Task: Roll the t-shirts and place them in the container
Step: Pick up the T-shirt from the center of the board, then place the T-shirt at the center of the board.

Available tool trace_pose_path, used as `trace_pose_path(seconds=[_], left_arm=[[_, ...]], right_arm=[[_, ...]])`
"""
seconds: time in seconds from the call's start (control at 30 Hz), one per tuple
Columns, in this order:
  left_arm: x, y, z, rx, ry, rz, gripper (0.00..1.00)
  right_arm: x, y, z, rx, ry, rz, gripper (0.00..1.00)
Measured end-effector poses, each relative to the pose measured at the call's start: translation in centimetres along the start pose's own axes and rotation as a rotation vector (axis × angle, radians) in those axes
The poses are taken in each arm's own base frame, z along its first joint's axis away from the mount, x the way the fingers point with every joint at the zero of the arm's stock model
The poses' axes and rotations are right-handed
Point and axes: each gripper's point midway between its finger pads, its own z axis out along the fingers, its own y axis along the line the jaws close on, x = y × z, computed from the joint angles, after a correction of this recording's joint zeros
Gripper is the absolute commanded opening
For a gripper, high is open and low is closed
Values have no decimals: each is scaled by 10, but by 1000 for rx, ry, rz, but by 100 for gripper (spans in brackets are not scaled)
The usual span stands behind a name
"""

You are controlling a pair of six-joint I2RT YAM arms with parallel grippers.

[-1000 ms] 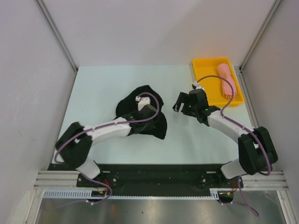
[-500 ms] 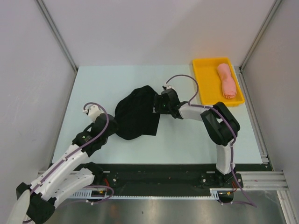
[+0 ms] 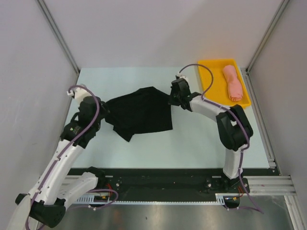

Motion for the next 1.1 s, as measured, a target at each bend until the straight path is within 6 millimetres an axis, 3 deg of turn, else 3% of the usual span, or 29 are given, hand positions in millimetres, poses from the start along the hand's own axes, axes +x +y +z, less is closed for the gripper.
trace_pose_path(seconds=[0.17, 0.27, 0.43, 0.63, 0.8, 0.93, 1.03, 1.1], left_arm=[[-87, -24, -25, 51, -175, -4, 0], [-126, -28, -42, 65, -265, -12, 0], [-167, -34, -62, 81, -353, -21, 0], [-194, -44, -81, 126, -403, -23, 0], [-196, -40, -100, 167, -412, -16, 0], [-198, -32, -115, 176, -424, -10, 0], [-206, -33, -123, 181, -437, -13, 0], [-210, -38, -119, 178, -434, -11, 0]], right_arm=[[-87, -7, -77, 38, -169, -9, 0], [-139, -2, -140, 28, -302, -18, 0], [-181, 8, -222, 6, -440, -33, 0], [-202, 6, -284, 8, -527, -44, 0], [-207, 1, -323, 13, -576, -57, 0], [-227, 7, -358, -9, -661, -72, 0], [-246, 14, -369, -24, -715, -88, 0], [-264, 19, -356, -29, -739, -100, 0]])
